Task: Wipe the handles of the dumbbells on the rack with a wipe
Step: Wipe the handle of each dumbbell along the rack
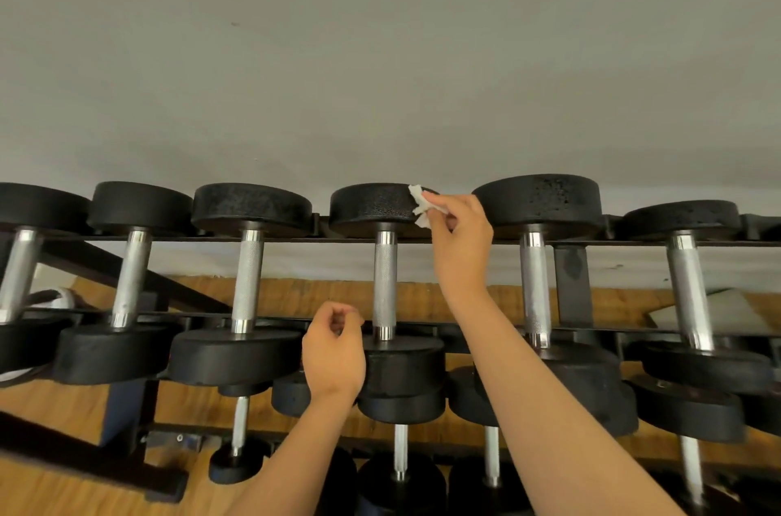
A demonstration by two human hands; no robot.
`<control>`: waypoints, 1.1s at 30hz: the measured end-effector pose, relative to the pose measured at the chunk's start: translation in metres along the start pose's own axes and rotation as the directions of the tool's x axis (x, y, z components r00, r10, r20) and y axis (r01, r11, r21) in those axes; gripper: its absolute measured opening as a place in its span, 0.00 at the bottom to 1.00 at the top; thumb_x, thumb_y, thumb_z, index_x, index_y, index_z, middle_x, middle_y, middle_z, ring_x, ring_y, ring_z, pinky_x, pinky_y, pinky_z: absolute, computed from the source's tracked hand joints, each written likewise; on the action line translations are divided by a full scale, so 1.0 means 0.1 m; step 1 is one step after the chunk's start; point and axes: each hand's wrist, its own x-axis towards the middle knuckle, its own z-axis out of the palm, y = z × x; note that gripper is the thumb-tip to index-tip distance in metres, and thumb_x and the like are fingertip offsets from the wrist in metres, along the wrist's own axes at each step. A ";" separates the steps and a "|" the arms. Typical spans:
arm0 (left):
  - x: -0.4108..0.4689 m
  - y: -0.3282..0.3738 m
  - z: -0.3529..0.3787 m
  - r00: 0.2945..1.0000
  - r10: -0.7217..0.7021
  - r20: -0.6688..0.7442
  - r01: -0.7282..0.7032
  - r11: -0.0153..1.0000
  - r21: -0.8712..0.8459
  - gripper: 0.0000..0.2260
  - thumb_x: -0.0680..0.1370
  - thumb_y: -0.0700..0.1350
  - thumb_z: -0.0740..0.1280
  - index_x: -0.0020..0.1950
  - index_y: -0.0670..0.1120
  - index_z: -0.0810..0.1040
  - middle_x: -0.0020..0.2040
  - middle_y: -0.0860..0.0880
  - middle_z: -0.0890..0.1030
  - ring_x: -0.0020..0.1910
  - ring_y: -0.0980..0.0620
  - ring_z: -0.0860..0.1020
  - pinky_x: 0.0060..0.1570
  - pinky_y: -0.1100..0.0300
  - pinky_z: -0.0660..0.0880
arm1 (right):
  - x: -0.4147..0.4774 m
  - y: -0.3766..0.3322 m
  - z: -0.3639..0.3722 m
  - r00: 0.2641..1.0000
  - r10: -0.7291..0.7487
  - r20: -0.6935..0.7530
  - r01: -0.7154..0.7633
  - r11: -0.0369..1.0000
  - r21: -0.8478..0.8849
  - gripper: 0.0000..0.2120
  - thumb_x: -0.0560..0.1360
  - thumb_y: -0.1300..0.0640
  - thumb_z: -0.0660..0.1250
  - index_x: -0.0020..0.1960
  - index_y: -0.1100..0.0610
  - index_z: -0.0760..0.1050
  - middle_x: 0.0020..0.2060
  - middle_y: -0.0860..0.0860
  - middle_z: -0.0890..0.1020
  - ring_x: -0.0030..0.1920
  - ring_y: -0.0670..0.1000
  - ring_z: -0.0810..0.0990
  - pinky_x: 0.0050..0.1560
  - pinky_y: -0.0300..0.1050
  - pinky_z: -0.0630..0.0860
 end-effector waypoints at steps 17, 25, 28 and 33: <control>0.01 0.02 -0.02 0.999 -0.010 0.031 0.010 1.000 0.010 0.07 0.78 0.37 0.65 0.41 0.45 0.77 0.40 0.47 0.81 0.44 0.49 0.79 0.44 0.63 0.71 | -0.22 0.18 0.17 0.966 0.198 -0.166 -0.173 0.973 0.151 0.14 0.80 0.63 0.62 0.64 0.58 0.76 0.55 0.49 0.77 0.52 0.38 0.76 0.58 0.32 0.74; 0.01 0.03 -0.03 0.999 -0.018 0.034 0.018 1.000 -0.011 0.08 0.78 0.37 0.64 0.40 0.45 0.77 0.40 0.47 0.82 0.44 0.49 0.80 0.45 0.62 0.71 | -0.25 0.20 0.19 0.903 0.429 0.031 -0.411 0.839 0.356 0.19 0.83 0.56 0.56 0.73 0.53 0.66 0.64 0.44 0.74 0.63 0.37 0.70 0.57 0.25 0.67; 0.01 0.04 -0.02 0.999 -0.020 0.032 0.021 1.000 -0.014 0.08 0.78 0.37 0.65 0.40 0.45 0.77 0.39 0.48 0.82 0.44 0.49 0.80 0.47 0.62 0.72 | -0.20 0.22 0.18 0.874 0.468 0.127 -0.478 0.786 0.393 0.20 0.84 0.53 0.53 0.76 0.50 0.61 0.71 0.45 0.68 0.68 0.39 0.65 0.63 0.32 0.62; 0.01 0.04 -0.03 0.999 -0.018 0.029 0.019 1.000 -0.015 0.07 0.78 0.37 0.65 0.41 0.45 0.77 0.39 0.49 0.82 0.44 0.51 0.80 0.46 0.64 0.71 | -0.22 0.27 0.13 0.868 0.468 0.166 -0.493 0.770 0.405 0.21 0.84 0.54 0.52 0.76 0.50 0.60 0.73 0.47 0.66 0.73 0.44 0.62 0.65 0.34 0.60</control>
